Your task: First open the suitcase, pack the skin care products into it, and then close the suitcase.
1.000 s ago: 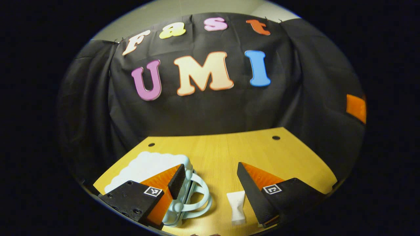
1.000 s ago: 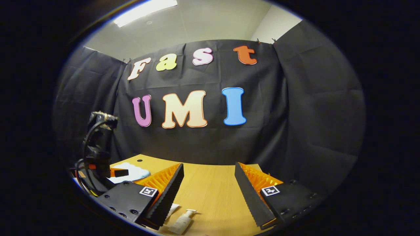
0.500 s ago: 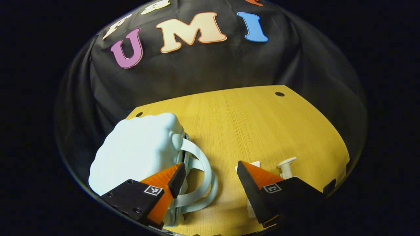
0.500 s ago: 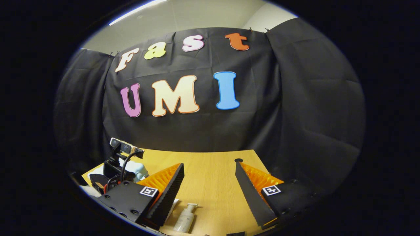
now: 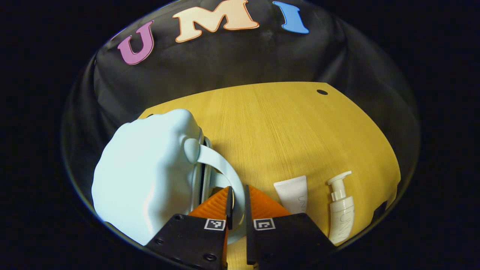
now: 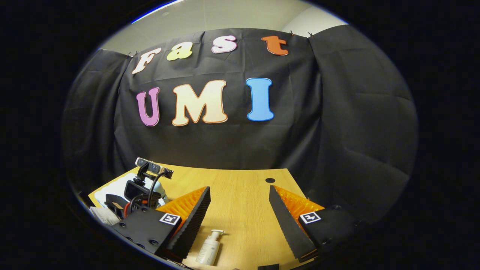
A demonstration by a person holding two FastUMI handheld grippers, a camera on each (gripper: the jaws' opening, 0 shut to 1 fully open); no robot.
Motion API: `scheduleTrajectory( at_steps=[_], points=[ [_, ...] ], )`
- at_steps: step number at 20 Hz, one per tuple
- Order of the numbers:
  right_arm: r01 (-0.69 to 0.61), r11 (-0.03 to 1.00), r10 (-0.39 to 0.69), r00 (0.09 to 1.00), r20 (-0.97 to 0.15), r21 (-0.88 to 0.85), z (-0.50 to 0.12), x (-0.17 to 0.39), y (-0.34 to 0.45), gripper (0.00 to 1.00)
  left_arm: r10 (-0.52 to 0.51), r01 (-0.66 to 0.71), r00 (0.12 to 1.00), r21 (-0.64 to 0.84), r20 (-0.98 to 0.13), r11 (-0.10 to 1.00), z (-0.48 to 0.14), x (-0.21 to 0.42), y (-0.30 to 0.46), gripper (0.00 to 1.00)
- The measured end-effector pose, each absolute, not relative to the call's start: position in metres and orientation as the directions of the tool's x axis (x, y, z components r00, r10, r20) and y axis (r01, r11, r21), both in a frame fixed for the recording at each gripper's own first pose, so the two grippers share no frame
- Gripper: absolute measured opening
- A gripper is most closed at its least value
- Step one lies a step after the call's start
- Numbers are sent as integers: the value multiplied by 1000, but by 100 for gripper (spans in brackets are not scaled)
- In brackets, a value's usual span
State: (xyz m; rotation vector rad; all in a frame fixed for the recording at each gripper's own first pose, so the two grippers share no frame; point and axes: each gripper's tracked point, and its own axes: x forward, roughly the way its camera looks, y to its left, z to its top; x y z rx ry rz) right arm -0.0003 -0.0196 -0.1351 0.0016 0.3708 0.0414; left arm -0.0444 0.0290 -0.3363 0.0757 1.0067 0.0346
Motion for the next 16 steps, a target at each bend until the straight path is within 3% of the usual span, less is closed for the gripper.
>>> scheduleTrajectory(
  at_steps=[6, 16],
  points=[
    [-65, 997, 73, 939, -337, 35, -133, 3, -8, 99, -51, 1, 482, -58, -875, 998, -320, -42, 26, 2],
    [-135, 987, 154, 937, -315, 81, -137, 14, 30, 99, -55, 24, 623, -51, -780, 998, -196, -22, 69, 0]
  ],
)
